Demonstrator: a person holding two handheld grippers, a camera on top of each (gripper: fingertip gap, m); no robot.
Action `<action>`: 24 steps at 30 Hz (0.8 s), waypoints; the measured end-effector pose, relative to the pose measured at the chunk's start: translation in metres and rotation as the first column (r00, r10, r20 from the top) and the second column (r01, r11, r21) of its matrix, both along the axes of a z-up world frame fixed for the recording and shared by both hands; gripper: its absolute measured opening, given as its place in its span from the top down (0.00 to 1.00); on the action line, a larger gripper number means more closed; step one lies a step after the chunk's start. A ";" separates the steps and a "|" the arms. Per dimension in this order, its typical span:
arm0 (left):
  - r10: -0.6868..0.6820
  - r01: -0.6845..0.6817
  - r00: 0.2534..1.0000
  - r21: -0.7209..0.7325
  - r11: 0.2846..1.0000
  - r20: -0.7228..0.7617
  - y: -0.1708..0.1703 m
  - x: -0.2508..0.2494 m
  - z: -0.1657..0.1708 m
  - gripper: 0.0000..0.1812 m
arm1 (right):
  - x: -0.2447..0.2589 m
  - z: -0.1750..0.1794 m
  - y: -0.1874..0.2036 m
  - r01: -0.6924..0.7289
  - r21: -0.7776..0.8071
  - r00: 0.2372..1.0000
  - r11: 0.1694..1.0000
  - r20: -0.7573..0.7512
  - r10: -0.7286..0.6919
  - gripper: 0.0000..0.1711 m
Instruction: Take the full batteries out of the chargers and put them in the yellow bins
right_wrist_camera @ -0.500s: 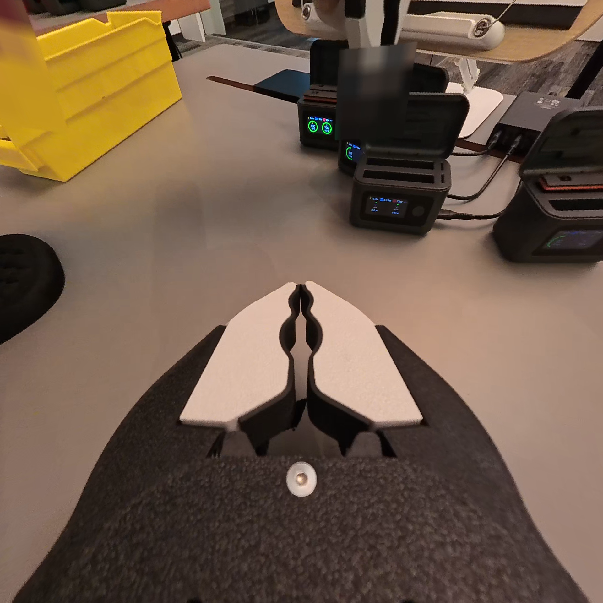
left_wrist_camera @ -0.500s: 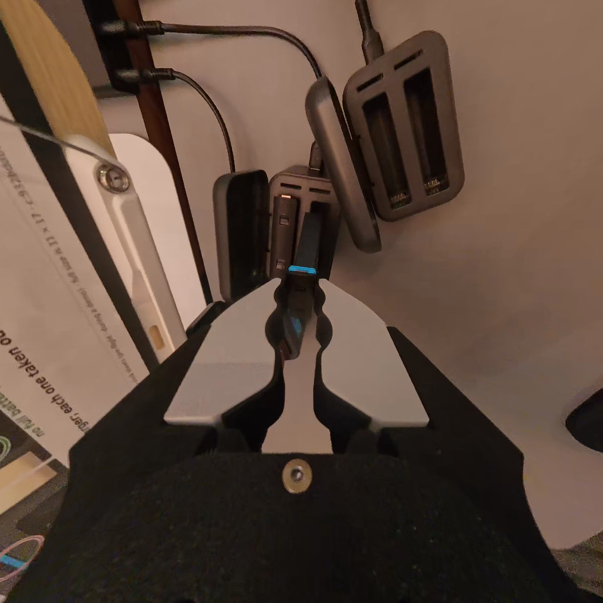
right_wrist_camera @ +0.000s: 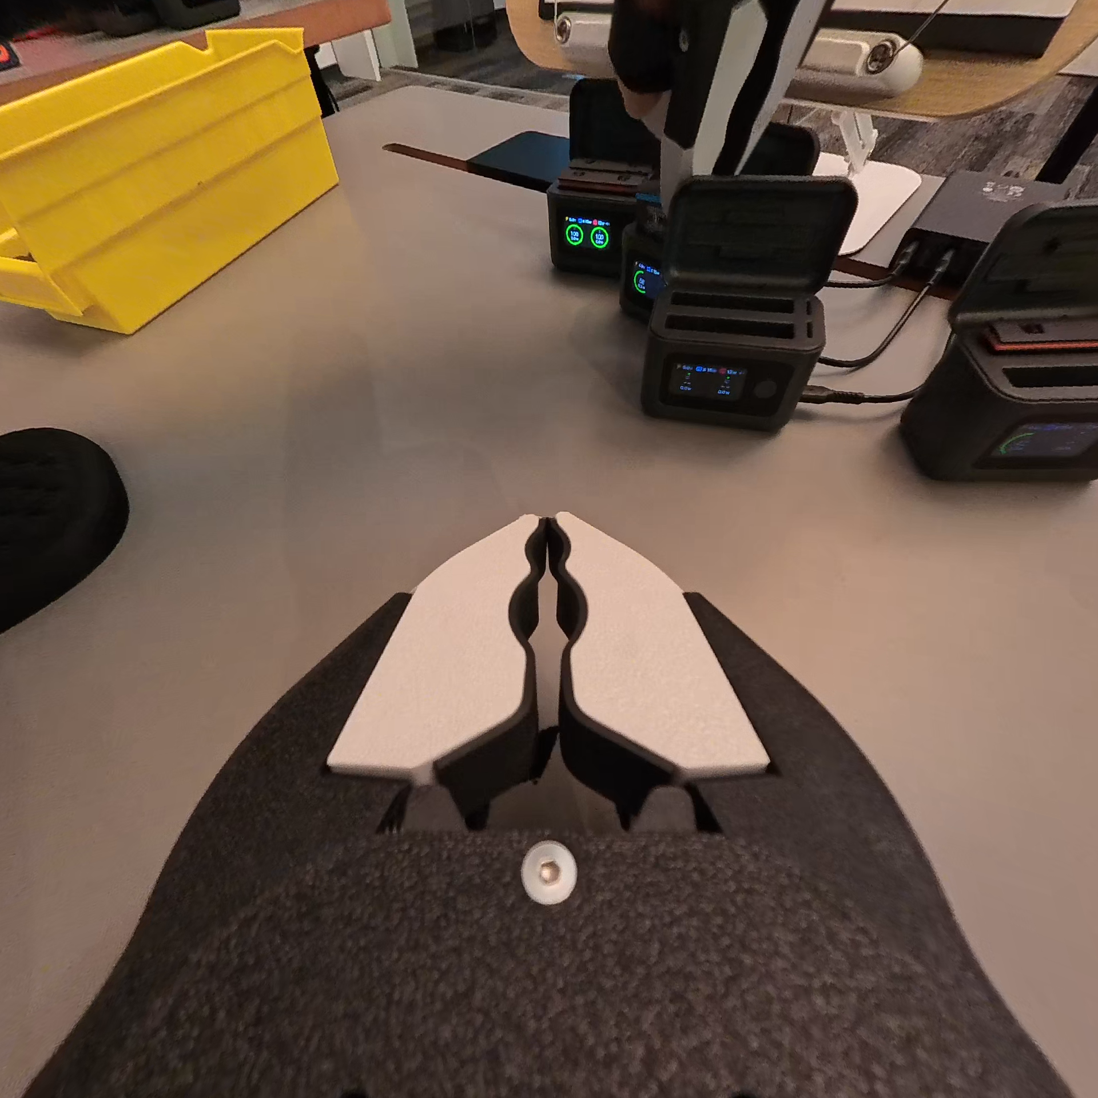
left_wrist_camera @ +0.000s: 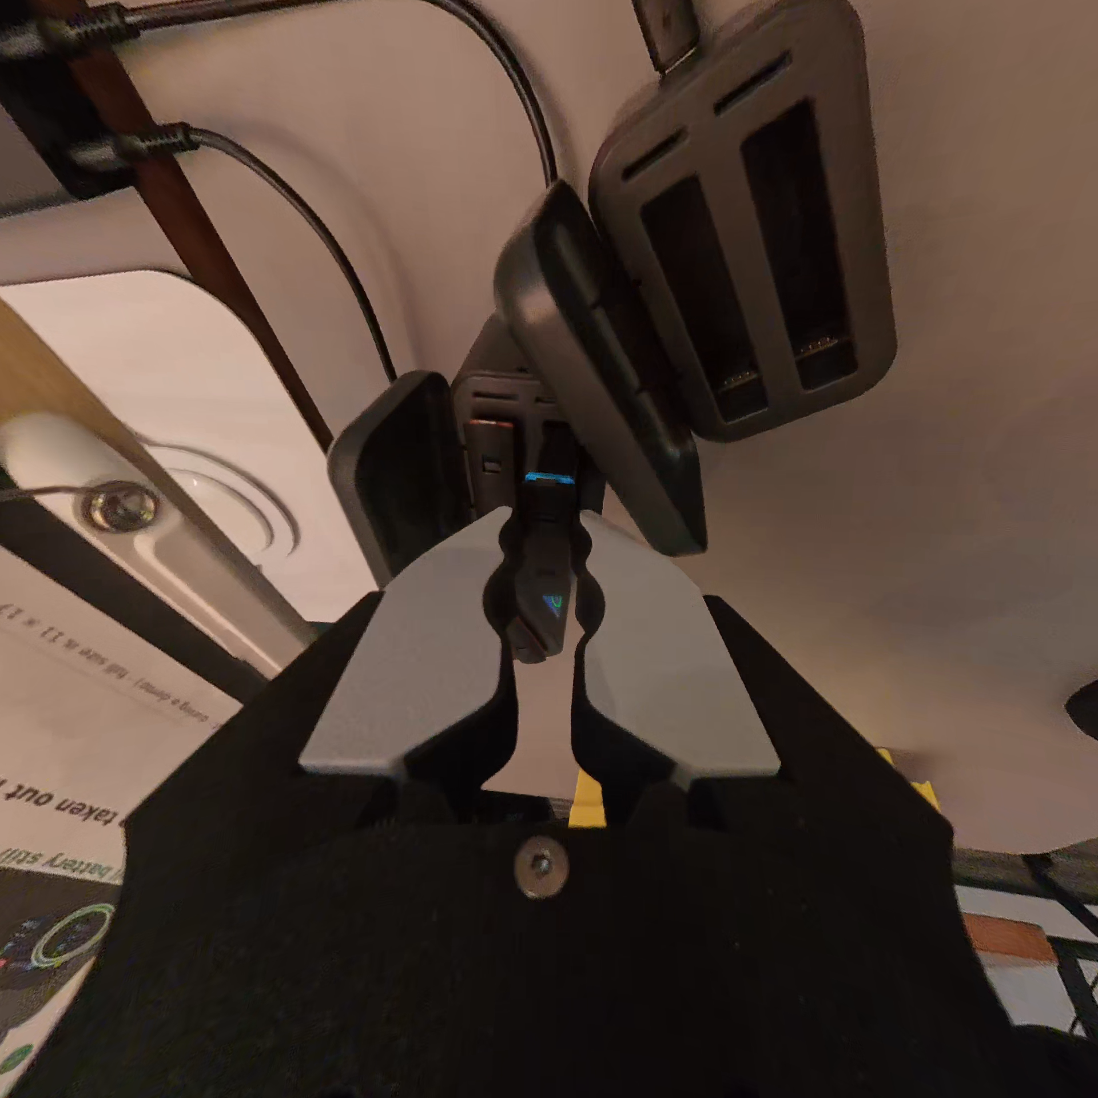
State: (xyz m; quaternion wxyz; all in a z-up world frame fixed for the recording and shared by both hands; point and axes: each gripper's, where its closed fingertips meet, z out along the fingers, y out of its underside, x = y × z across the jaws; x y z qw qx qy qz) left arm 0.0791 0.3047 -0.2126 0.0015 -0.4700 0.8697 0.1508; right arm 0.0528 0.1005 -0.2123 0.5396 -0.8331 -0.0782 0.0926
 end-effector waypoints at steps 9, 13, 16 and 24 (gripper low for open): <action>-0.008 0.022 0.986 -0.078 0.997 0.168 0.000 0.004 0.013 0.90 | -0.002 -0.001 0.000 -0.008 -0.004 1.000 1.000 -0.006 0.008 1.00; 0.043 0.005 0.953 -0.157 0.988 0.300 0.001 0.008 0.020 0.97 | -0.003 -0.001 0.000 -0.010 -0.006 1.000 1.000 -0.005 0.010 1.00; 0.054 0.008 0.941 -0.183 0.983 0.335 0.003 0.005 0.011 1.00 | -0.003 -0.002 0.000 -0.011 -0.006 1.000 1.000 -0.001 0.011 1.00; 0.068 0.003 0.942 -0.209 0.978 0.328 0.003 -0.002 -0.004 1.00 | -0.002 -0.003 0.000 -0.008 -0.010 1.000 1.000 0.000 0.008 1.00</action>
